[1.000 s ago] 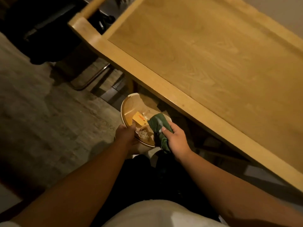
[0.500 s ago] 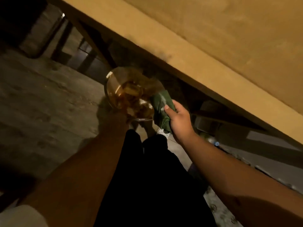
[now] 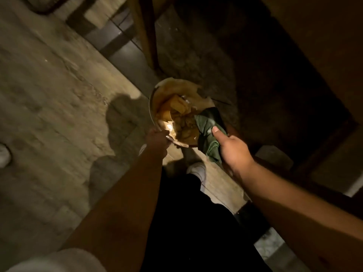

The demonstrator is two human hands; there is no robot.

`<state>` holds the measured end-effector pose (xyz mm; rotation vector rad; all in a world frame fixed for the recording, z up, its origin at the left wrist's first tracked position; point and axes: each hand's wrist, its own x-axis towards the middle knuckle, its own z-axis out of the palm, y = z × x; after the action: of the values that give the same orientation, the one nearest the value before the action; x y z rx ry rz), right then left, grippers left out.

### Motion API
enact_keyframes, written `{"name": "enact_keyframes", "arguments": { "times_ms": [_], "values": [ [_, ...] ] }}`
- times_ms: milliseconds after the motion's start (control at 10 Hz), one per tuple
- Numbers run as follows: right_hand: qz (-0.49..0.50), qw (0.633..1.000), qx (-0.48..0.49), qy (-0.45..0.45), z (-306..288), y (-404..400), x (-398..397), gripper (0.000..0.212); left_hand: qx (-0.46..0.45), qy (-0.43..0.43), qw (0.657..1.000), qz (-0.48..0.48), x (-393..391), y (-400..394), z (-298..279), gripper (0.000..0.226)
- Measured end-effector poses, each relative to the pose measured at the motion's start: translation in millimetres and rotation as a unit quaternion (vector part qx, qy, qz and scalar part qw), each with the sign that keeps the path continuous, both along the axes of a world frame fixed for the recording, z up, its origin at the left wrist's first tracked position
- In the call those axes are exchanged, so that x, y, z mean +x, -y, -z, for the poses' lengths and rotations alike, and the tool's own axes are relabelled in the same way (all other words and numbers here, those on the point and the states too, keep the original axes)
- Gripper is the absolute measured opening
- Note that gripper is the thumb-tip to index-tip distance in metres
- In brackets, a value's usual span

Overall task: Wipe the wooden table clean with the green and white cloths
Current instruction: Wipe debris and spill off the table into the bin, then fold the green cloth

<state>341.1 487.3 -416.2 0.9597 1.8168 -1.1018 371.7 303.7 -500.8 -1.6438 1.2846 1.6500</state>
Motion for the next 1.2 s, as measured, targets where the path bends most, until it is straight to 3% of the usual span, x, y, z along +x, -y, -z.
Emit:
{"name": "enact_keyframes", "arguments": {
  "times_ms": [100, 200, 400, 500, 600, 700, 800, 900, 1000, 1100, 1200],
  "values": [
    [-0.088, 0.996, 0.022, 0.007, 11, -3, -7, 0.084, 0.022, 0.004, 0.999, -0.047, 16, 6, 48, 0.017],
    [-0.108, 0.994, -0.026, 0.001, 11, -2, -11, 0.072, 0.003, 0.016, 0.999, -0.045, 37, 15, 80, 0.009],
    [0.025, 0.976, -0.215, -0.020, -5, 14, -6, 0.028, -0.011, 0.004, 0.999, -0.051, 44, 25, 50, 0.032],
    [-0.030, 0.968, -0.234, -0.081, -34, 22, -5, 0.024, 0.034, -0.029, 0.997, -0.060, 25, 35, -14, 0.064],
    [-0.087, 0.961, -0.249, -0.084, -80, 29, -6, 0.026, 0.033, -0.122, 0.992, 0.010, -3, 42, -96, 0.050],
    [-0.177, 0.943, -0.262, -0.104, -142, 36, -9, 0.026, -0.003, -0.195, 0.975, 0.111, -30, 50, -183, 0.010],
    [-0.290, 0.909, -0.256, -0.154, -217, 43, -15, 0.025, -0.009, -0.199, 0.938, 0.285, -50, 63, -270, 0.024],
    [-0.355, 0.877, -0.242, -0.217, -290, 46, -20, 0.028, 0.076, -0.163, 0.911, 0.372, -57, 70, -354, 0.050],
    [-0.400, 0.842, -0.218, -0.288, -352, 40, -25, 0.033, 0.114, -0.211, 0.878, 0.414, -56, 74, -424, 0.041],
    [-0.435, 0.800, -0.183, -0.371, -402, 30, -28, 0.045, 0.079, -0.260, 0.848, 0.455, -52, 71, -481, 0.027],
    [-0.485, 0.725, -0.139, -0.468, -431, 21, -30, 0.051, -0.010, -0.328, 0.803, 0.497, -49, 58, -524, 0.035]
  ]
}}
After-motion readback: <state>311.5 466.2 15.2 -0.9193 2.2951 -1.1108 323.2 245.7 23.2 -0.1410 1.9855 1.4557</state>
